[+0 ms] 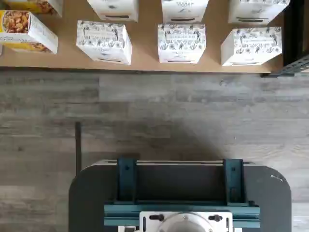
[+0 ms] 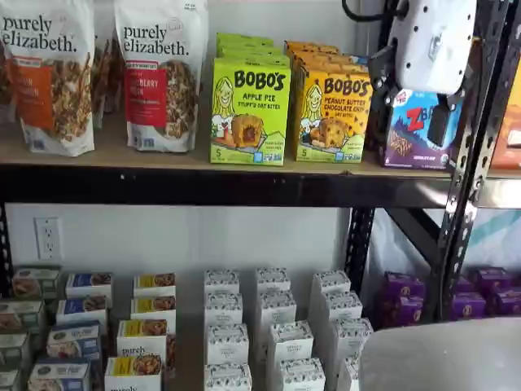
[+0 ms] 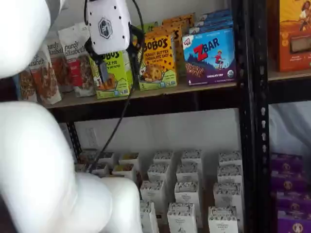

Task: Pick up the orange box on the top shelf, the fifth box from the left

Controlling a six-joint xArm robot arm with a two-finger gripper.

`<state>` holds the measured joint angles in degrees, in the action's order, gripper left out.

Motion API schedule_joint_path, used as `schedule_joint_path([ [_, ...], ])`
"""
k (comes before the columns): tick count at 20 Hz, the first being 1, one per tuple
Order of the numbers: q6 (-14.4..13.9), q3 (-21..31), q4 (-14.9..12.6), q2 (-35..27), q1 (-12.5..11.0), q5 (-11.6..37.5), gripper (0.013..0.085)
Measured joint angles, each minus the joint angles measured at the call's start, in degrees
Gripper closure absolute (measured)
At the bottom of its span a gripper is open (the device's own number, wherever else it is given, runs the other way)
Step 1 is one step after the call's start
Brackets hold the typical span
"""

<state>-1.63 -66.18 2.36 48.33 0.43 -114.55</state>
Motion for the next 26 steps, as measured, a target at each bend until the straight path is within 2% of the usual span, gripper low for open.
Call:
schedule_joint_path([
  [1,0.3,0.0,0.8,-0.1,-0.7,-0.1,0.0130],
  [2,1.8,-0.1,4.0,-0.3,-3.8,-0.7,0.0130],
  [3,2.5,-0.1,5.8,-0.2,-5.3,-0.8,0.0130],
  [5,3.1,0.1,6.8,-0.1,-6.1,-0.5,0.0130],
  [7,3.3,0.0,6.9,-0.2,-6.2,-0.6,0.0130],
  [11,2.9,0.5,5.5,-0.2,-5.1,1.0,0.0130],
  [18,3.1,2.7,3.2,-3.2,-3.8,9.6,0.0130],
  [20,4.0,3.1,3.3,-4.7,-4.4,13.1,0.0130],
  [24,4.9,2.7,1.3,-7.8,-4.7,17.5,0.0130],
  [26,6.4,2.5,2.0,-9.4,-6.2,20.4,0.0130],
])
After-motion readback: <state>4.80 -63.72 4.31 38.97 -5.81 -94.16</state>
